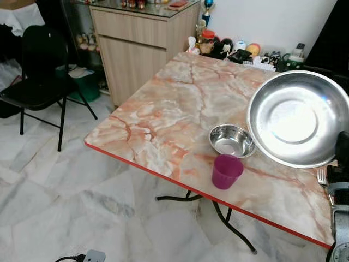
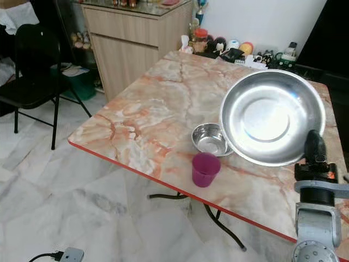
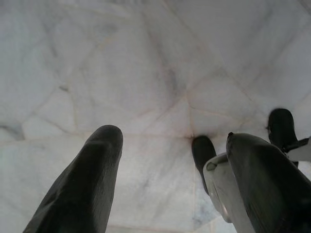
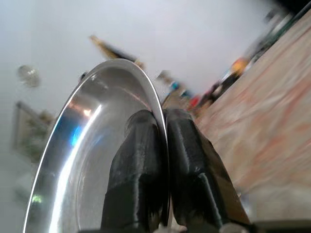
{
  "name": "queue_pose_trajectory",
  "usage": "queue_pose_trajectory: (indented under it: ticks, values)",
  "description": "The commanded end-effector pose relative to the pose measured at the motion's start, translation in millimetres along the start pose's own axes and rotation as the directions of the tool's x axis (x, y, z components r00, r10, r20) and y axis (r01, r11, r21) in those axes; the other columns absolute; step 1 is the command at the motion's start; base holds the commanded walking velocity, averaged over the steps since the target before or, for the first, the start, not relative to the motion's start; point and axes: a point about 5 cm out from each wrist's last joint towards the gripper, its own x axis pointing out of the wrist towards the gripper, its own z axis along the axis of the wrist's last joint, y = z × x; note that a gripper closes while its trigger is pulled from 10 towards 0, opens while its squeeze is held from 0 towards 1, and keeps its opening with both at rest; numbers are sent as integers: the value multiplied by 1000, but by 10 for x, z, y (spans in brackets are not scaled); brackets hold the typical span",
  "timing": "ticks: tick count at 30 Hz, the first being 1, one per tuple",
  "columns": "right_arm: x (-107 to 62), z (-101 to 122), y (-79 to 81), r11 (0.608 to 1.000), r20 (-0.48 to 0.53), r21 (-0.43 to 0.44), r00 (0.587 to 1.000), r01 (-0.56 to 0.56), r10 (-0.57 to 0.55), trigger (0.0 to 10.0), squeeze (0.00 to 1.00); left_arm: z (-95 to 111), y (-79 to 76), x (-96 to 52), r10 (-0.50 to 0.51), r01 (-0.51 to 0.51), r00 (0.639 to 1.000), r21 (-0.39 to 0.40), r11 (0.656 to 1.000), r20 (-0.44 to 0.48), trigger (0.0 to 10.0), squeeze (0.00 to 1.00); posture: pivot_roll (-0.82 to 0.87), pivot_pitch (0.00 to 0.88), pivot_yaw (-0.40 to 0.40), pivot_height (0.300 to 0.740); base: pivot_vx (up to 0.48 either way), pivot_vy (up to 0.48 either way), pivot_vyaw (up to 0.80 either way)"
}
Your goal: Setting the table
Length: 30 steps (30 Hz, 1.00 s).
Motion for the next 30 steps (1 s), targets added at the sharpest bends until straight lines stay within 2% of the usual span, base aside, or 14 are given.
queue_pose_trajectory:
  ticks: [1,2,3,4,6,8,11,19,27,30]
  values:
    - [-18,-153,48,999,-112,13,992,-48,49,10000,0,-38,-6,-7,-11,11,1000,4,1000,-15,10000,0,-75,13,-5,740,0,0,0]
    - [-96,-482,53,997,-283,-22,957,-80,70,10000,0,-23,-3,-5,-17,17,1000,22,1000,-11,10000,0,-71,12,-7,740,0,0,0]
    - [-96,-482,53,997,-283,-22,957,-80,70,10000,0,-23,-3,-5,-17,17,1000,22,1000,-11,10000,0,-71,12,-7,740,0,0,0]
    - [-142,-649,69,996,-360,-18,930,-90,78,10000,0,-15,12,-5,-15,15,1000,29,999,-9,10000,0,-62,15,-8,740,0,0,0]
    - [-156,-761,98,995,-398,24,912,-95,97,10000,0,-15,35,-9,-5,6,1000,27,1000,-6,10000,0,-55,15,-12,740,0,0,0]
    - [-140,-816,160,989,-429,17,892,-146,139,10000,0,-31,57,-17,3,-2,1000,27,1000,-5,10000,0,-49,16,-13,740,0,0,0]
    - [-70,-776,207,984,-411,39,895,-172,173,10000,0,-91,93,-38,18,-17,1000,30,999,-16,10000,0,-50,16,-13,740,0,0,0]
    - [-23,-745,194,982,-393,-16,904,-190,168,10000,0,-125,103,-50,26,-26,999,26,999,-19,10000,0,-39,25,-20,740,0,0,-93]
    - [28,-689,229,979,-343,-12,921,-201,185,10000,0,-65,98,-35,32,-32,999,18,999,1,10000,0,-41,59,-19,740,0,-299,-100]
    - [14,-721,261,974,-354,-18,913,-224,203,10000,0,-43,73,-26,25,-25,1000,21,999,9,10000,0,-40,63,-19,740,0,-328,-800]
